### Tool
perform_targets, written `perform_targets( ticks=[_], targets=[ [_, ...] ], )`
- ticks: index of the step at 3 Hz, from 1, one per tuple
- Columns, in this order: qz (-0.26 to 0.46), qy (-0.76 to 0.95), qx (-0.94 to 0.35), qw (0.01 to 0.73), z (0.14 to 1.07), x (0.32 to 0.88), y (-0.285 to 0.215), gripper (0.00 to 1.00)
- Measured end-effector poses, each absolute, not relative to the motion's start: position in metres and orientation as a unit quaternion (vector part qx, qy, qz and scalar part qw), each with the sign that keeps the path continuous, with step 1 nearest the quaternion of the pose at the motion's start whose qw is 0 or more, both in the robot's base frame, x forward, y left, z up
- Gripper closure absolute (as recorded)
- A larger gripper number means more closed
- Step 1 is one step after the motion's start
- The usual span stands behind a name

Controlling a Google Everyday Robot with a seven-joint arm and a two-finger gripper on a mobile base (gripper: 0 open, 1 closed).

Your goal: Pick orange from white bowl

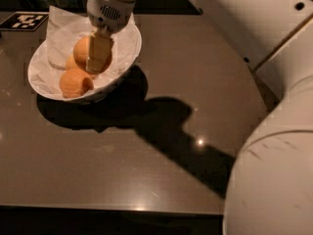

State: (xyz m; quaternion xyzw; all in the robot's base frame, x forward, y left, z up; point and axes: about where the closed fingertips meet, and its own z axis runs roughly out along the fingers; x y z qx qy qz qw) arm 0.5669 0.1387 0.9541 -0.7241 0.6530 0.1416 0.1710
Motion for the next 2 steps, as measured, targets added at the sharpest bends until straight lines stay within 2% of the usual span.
perform_targets(
  ticks=[2],
  targets=[
    [0.169, 0.607, -0.748, 0.208, 0.971, 0.527, 0.114, 1.00]
  ],
)
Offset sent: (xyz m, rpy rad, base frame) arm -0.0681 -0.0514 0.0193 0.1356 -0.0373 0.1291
